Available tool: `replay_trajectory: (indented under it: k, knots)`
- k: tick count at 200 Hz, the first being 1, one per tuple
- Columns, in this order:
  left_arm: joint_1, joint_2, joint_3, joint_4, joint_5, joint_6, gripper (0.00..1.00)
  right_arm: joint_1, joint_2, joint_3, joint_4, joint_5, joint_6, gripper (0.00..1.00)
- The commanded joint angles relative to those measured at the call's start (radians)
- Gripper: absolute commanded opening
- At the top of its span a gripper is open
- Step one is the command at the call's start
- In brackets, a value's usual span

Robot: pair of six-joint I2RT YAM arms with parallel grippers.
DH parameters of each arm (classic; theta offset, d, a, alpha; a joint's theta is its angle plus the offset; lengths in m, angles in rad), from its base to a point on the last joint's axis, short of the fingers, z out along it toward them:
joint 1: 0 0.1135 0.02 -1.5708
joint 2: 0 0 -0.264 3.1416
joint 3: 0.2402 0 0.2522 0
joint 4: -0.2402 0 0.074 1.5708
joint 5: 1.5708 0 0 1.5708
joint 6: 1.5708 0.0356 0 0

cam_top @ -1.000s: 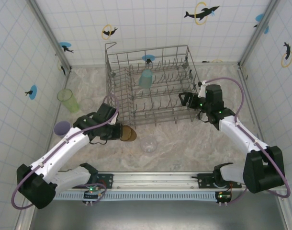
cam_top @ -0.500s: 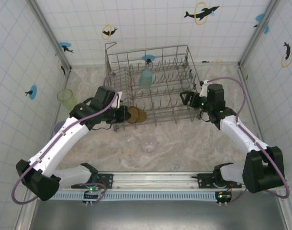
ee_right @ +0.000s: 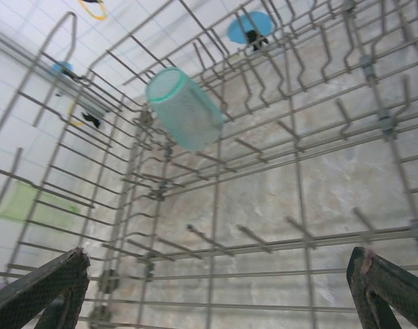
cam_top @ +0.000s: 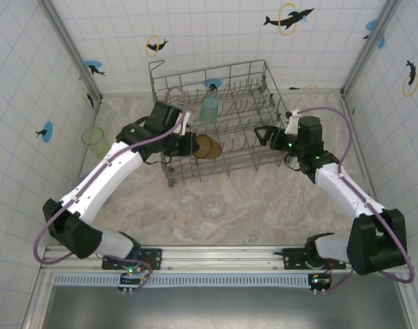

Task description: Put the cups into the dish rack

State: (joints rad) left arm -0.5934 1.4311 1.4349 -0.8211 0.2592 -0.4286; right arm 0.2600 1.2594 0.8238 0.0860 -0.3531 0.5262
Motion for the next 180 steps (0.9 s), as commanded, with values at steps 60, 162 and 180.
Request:
replay_trajectory:
  k: [60,162,180]
  knots:
    - [0.012,0.102,0.116,0.112,-0.008,0.083,0.0,0.029,0.051,-0.008,0.166,-0.087,0.083,1.0]
    - [0.2,-0.098,-0.099,0.218,-0.083,0.062,0.0,0.234,0.069,-0.061,0.189,0.063,0.094,1.0]
    - [0.22,-0.1,-0.109,0.22,-0.083,0.064,0.0,0.279,0.069,-0.067,0.211,0.095,0.111,1.0]
